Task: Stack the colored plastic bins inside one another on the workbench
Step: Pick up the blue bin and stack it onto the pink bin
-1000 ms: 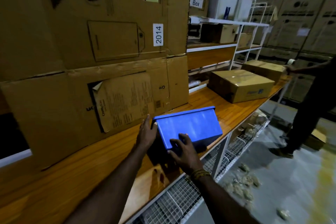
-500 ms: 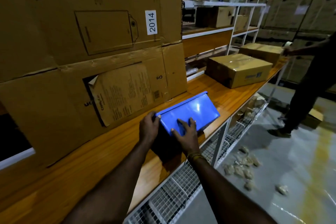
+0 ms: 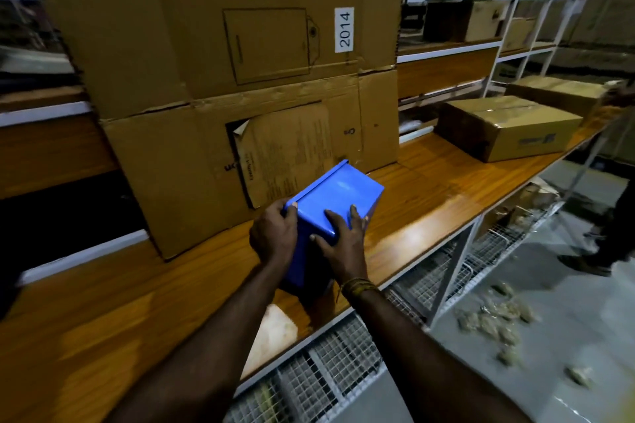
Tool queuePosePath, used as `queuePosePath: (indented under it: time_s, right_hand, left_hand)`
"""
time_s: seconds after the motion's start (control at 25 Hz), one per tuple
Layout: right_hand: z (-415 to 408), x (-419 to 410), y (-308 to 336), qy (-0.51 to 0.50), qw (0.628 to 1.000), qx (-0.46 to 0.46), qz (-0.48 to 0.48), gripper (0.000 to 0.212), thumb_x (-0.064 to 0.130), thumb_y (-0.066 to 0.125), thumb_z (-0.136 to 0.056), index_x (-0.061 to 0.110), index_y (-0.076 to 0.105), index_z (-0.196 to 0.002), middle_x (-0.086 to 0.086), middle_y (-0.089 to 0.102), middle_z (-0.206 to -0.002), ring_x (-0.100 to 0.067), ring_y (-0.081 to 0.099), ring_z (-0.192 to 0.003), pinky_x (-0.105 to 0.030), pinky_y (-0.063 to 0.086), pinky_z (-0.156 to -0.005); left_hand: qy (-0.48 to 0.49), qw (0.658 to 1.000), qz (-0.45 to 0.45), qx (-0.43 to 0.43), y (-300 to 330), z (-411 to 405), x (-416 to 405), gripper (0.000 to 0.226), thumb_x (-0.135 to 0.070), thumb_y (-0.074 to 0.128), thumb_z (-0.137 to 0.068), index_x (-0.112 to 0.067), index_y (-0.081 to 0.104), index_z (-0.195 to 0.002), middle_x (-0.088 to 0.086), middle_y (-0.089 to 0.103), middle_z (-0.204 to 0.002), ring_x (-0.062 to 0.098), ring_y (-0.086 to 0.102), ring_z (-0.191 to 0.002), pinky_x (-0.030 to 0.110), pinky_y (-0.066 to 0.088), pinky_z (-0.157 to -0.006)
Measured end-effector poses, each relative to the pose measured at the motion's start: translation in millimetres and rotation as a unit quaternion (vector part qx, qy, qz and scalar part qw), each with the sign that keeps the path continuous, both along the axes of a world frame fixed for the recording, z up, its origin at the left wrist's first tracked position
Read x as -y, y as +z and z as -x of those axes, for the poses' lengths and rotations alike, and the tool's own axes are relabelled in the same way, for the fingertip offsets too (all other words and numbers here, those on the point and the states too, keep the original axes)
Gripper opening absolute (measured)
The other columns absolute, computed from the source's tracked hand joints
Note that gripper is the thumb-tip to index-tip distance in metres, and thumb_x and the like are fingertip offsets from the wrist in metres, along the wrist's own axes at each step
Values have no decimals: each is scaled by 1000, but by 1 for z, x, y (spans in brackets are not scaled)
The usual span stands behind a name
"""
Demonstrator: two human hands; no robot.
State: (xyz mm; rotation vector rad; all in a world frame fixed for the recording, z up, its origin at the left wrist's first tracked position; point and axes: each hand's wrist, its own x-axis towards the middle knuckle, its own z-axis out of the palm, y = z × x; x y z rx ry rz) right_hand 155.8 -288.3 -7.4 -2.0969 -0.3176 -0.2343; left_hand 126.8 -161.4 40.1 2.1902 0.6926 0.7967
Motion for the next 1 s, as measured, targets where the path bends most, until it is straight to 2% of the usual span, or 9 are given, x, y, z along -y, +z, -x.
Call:
queuePosePath:
  time_s: [0.12, 0.2, 0.32, 0.44, 0.6, 0.72, 0.84, 0.92, 1.0]
  right_hand:
    - [17, -18, 7, -13, 1000, 12, -26, 54, 42, 68, -76, 22, 61, -126, -22, 38, -146, -43, 28, -140, -54, 19, -119]
    - [29, -31, 14, -18, 997, -1, -72, 53, 42, 68, -75, 24, 61, -124, -21, 25, -152, -39, 29, -141, -49, 32, -113]
    - [46, -49, 30, -17, 994, -21, -106, 54, 40, 73, -75, 25, 58, -124, -23, 8, -158, -35, 21, -147, -39, 36, -112]
    - [56, -65, 48, -5, 991, -20, -129, 49, 32, 76, -77, 20, 61, -122, -23, 27, -151, -33, 33, -140, -29, 35, -106]
    - [76, -85, 72, 14, 992, 5, -128, 40, 29, 71, -82, 18, 63, -119, -11, 54, -125, -21, 53, -113, -19, 37, -85]
    - [94, -103, 80, 31, 990, -5, -134, 36, 34, 67, -85, 19, 63, -117, -6, 57, -116, -11, 49, -96, -22, 37, -79]
    - [109, -124, 68, 60, 977, -44, -199, 31, 41, 67, -85, 18, 66, -106, -3, 65, -101, -16, 59, -91, -30, 49, -74]
    - [125, -137, 52, 85, 964, -88, -237, 24, 38, 67, -88, 17, 67, -100, 0, 68, -94, -20, 64, -90, -28, 52, -72]
    - [145, -148, 31, 112, 956, -134, -235, 23, 39, 64, -90, 18, 66, -100, -1, 70, -96, -23, 67, -92, -38, 57, -75]
  left_hand:
    - [16, 1000, -11, 5, 13, 29, -4, 34, -37, 52, -94, -27, 64, -123, 6, 71, -114, 32, 65, -102, 35, 47, -76]
    - [9, 1000, -21, 18, 18, 47, -7, 41, -31, 52, -94, -30, 56, -134, 5, 66, -126, 30, 62, -109, 37, 48, -81]
    - [7, 999, -15, 39, 25, 69, -15, 49, -26, 51, -94, -34, 45, -142, 2, 60, -134, 28, 60, -113, 37, 48, -82]
    - [10, 997, -14, 71, 33, 85, -27, 50, -19, 51, -92, -34, 48, -140, 0, 61, -132, 24, 60, -112, 35, 49, -84]
    - [-13, 988, -35, 148, 51, 104, -51, 48, -1, 51, -85, -23, 63, -126, 2, 62, -132, 22, 58, -119, 34, 47, -100]
    - [-25, 985, -57, 160, 63, 117, -68, 51, 8, 47, -82, -22, 67, -119, 2, 58, -137, 18, 51, -129, 22, 39, -102]
    - [-31, 982, -125, 138, 69, 133, -86, 60, 10, 45, -76, -25, 66, -120, 0, 59, -137, 17, 52, -129, 27, 42, -106]
    - [-33, 981, -159, 109, 65, 151, -97, 64, 10, 46, -73, -26, 64, -123, -3, 62, -133, 16, 57, -123, 29, 46, -100]
    - [-31, 979, -186, 72, 53, 172, -106, 66, 8, 49, -77, -30, 58, -131, -4, 65, -128, 18, 63, -112, 32, 51, -86]
